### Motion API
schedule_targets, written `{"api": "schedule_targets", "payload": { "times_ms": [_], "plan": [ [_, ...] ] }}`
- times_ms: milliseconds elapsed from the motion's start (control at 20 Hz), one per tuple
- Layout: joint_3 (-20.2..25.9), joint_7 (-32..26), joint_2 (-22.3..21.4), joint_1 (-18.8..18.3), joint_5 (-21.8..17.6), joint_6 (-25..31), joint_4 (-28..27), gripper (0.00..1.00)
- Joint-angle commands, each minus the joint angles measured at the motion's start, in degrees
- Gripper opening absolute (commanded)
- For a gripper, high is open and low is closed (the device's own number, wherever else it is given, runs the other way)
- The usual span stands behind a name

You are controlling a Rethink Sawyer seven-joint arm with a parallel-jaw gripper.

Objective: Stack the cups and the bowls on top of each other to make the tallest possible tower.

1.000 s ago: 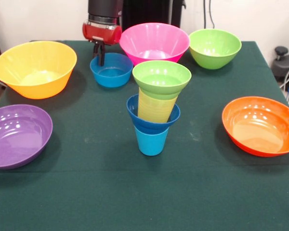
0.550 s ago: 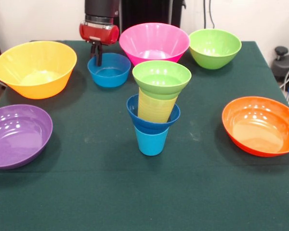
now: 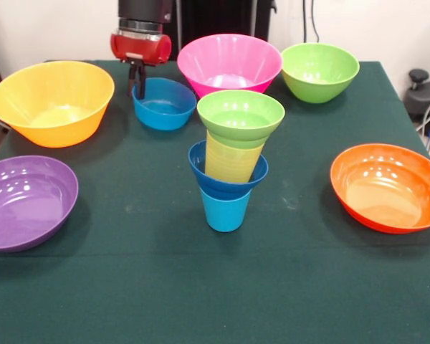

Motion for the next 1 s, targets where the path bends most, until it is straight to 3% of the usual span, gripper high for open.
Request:
{"api": "schedule_targets", "payload": {
  "times_ms": [50,650,1000],
  "plan": [
    [13.71,3.98,-8.63,-3.31,-2.22,15.63,-2.43,0.0],
    [26.95,-2.39,-18.18,-11.65,3.24,32.68,-4.3,0.0],
    [34.65,-5.39,-22.98,-15.71,8.74,42.56,-4.0,0.0]
  ]
}}
